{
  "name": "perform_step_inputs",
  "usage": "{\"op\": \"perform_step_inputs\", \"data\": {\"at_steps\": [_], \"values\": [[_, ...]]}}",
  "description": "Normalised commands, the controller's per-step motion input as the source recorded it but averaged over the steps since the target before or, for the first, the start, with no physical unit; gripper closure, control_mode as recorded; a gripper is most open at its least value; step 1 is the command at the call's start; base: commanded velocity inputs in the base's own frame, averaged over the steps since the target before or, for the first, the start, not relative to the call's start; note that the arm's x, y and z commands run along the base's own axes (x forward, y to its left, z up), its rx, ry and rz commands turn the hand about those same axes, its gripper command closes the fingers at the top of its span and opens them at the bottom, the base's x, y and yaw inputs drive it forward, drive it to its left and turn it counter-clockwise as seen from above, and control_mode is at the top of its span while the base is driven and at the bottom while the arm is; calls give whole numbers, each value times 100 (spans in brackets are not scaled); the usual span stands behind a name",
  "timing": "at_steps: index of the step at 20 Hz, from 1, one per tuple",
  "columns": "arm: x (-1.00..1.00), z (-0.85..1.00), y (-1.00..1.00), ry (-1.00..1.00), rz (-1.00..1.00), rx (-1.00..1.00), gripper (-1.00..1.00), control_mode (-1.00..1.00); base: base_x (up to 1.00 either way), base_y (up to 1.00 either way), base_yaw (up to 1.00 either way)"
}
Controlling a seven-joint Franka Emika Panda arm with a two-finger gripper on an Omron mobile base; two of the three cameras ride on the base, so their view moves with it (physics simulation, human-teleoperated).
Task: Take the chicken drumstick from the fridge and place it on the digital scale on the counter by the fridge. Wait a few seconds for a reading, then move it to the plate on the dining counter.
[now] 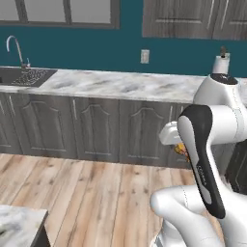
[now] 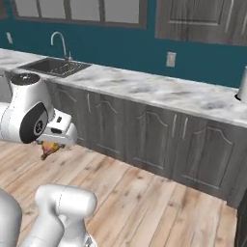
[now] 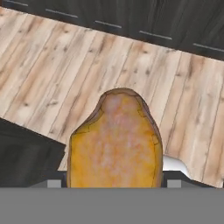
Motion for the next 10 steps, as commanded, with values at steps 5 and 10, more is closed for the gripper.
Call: {"op": "perform_step_inputs", "data": {"at_steps": [5, 10], "values": [[0, 0, 0, 0, 0, 0, 100, 100, 0, 10, 77], [0, 0, 0, 0, 0, 0, 100, 100, 13, 2, 75]]}}
